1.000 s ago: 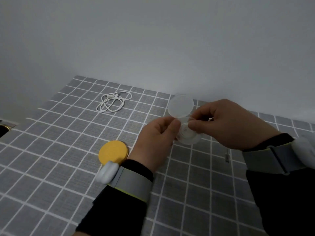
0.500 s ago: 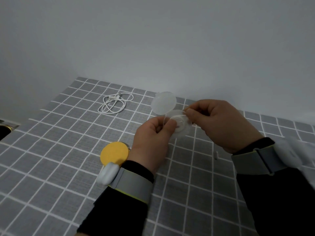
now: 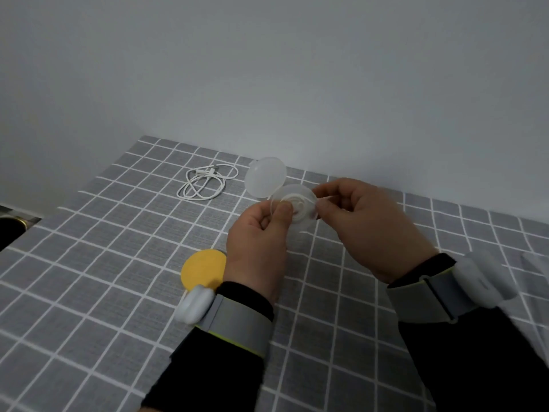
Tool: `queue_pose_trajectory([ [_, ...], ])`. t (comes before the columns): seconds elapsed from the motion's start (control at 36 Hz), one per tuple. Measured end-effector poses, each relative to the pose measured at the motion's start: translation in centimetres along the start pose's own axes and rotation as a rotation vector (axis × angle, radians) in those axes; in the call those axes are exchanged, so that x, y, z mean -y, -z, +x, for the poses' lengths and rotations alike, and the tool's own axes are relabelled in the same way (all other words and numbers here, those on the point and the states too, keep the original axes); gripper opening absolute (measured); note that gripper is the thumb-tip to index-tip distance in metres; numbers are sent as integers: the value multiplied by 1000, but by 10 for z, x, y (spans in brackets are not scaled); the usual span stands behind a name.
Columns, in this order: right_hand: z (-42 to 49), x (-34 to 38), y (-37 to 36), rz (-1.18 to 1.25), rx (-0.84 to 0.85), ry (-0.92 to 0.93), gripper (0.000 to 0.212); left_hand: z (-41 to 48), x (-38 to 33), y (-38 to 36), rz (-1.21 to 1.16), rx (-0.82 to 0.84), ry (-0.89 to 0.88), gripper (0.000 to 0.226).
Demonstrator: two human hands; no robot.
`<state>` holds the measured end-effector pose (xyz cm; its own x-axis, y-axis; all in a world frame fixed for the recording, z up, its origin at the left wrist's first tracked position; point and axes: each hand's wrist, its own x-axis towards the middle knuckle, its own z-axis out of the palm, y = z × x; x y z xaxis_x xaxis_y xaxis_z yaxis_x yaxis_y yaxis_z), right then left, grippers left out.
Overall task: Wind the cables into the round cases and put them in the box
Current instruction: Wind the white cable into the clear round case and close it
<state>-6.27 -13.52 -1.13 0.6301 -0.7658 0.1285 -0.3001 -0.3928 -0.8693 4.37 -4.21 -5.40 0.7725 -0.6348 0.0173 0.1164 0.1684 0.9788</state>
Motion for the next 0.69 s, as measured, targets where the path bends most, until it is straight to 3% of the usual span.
queue_pose_trajectory([
  [0.14, -3, -1, -19, 98, 31, -31, 8, 1, 0, 1, -37, -28, 13, 14],
  [0.47, -4, -4, -31, 115, -97, -18, 7, 3, 4, 1, -21, -13, 30, 15],
  [0.69, -1, 1, -7, -67, -41, 38, 7, 7, 9, -1, 80, -5, 36, 25],
])
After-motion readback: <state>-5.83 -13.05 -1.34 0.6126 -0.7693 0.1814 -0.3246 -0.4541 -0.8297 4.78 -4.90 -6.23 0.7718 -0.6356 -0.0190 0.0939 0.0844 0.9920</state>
